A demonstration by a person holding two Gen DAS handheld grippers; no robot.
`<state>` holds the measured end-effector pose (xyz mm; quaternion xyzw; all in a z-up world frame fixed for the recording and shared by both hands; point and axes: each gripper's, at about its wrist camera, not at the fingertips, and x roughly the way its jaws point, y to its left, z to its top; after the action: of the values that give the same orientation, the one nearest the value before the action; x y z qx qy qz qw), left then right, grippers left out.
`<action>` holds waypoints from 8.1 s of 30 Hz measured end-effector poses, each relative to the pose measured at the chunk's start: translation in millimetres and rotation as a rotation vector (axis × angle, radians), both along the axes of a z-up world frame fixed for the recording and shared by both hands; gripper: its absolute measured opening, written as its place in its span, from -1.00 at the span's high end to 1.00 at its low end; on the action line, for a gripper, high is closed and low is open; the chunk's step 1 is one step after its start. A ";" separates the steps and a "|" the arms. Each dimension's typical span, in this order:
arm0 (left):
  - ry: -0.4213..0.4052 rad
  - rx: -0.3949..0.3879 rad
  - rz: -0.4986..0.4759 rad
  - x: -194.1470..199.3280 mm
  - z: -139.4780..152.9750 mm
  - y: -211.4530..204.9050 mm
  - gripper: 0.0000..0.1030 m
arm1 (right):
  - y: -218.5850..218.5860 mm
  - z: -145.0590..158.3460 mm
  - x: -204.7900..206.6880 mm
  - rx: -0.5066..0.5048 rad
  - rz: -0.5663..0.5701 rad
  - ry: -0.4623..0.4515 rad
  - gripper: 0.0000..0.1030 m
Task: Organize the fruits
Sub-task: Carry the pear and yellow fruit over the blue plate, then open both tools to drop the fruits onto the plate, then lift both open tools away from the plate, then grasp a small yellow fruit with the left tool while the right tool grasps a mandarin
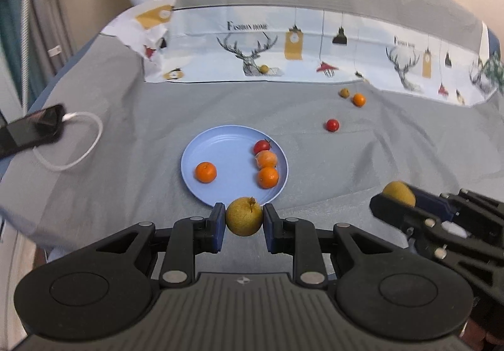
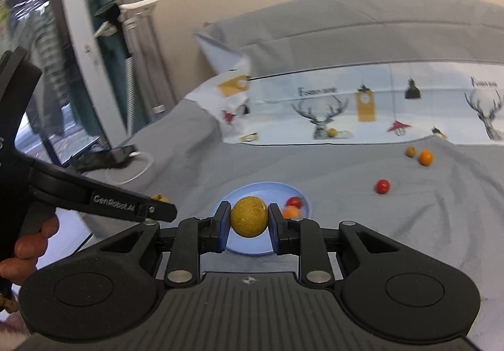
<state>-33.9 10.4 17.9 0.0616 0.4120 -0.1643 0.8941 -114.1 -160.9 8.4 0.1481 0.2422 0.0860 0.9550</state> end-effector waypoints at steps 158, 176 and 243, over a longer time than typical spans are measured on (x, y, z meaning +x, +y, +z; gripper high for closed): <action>-0.144 0.056 0.109 -25.0 -0.5 15.3 -0.99 | 43.9 9.2 -11.6 -0.209 -0.048 -0.005 -0.99; -0.213 0.044 0.113 -54.6 19.5 18.6 -0.99 | 48.4 22.8 -43.8 -0.224 -0.069 -0.095 -0.99; 0.031 0.063 -0.061 272.1 -59.7 -232.7 -0.99 | -193.5 -109.1 137.9 -0.127 -0.505 0.158 -0.99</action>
<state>238.2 -222.3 -41.8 0.0994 0.4288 -0.1793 0.8799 23.8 -354.5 -100.8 0.1499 0.2764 -0.1818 0.9317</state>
